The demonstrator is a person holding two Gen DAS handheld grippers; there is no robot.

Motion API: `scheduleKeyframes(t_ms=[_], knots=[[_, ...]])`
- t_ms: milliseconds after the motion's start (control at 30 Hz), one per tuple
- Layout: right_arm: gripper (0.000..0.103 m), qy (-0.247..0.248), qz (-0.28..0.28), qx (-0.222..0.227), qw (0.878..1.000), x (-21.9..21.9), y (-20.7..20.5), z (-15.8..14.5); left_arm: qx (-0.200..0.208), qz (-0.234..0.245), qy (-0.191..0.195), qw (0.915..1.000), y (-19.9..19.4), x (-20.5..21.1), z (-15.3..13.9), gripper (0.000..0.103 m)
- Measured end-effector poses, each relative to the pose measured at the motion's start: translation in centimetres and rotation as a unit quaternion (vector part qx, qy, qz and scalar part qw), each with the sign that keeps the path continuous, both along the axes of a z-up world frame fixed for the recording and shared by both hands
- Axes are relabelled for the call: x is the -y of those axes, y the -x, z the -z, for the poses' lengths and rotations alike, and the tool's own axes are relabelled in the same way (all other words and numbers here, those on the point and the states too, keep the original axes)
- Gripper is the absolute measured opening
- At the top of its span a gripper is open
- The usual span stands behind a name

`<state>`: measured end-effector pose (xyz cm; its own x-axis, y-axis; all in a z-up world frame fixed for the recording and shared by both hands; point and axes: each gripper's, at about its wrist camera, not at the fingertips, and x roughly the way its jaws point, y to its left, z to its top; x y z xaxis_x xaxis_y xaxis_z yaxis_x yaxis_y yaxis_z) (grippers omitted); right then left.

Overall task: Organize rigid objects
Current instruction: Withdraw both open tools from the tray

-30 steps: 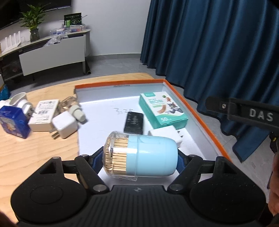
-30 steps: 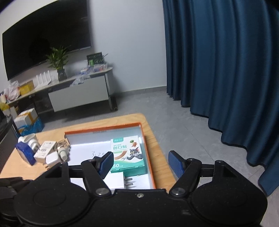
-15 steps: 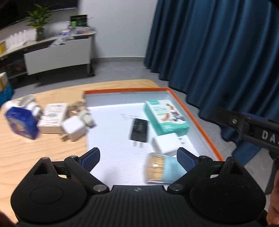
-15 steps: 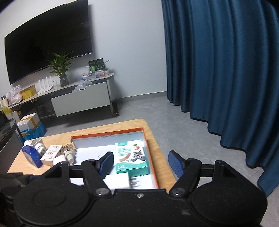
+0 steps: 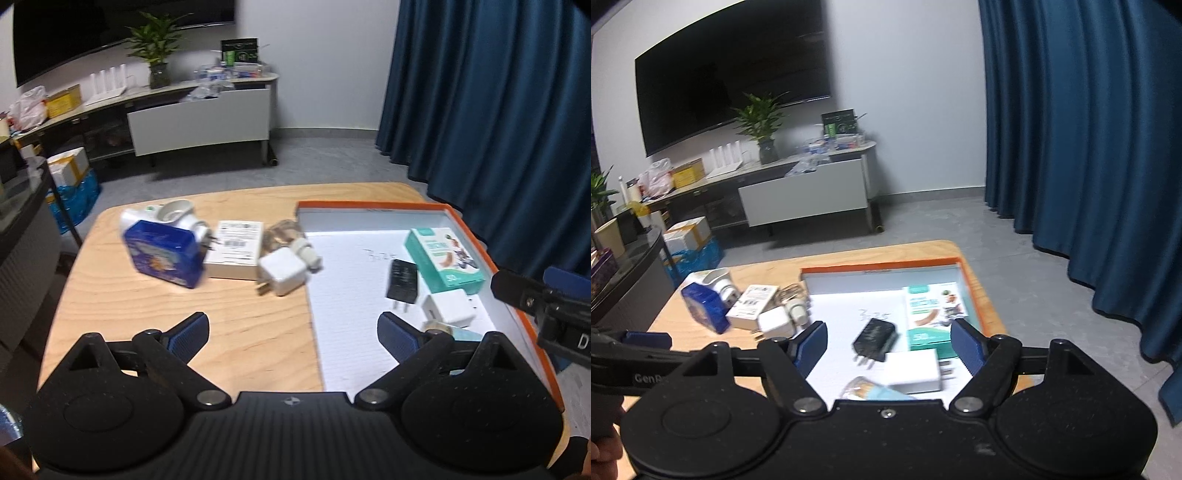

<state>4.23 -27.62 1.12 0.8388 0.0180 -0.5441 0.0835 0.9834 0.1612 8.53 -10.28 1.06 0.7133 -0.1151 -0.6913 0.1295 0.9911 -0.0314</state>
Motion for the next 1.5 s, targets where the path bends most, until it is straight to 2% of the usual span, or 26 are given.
scheduleKeyframes(t_ms=[733, 1500], knots=[[0.091, -0.003, -0.096, -0.024, 0.995, -7.8, -1.8, 0.2, 0.006, -0.079, 0.019, 0.9966, 1.0, -7.8, 0.2, 0.101], [0.091, -0.002, -0.125, -0.036, 0.991, -9.8, -2.9, 1.0, 0.002, -0.094, 0.028, 0.9952, 0.6, -9.7, 1.1, 0.101]])
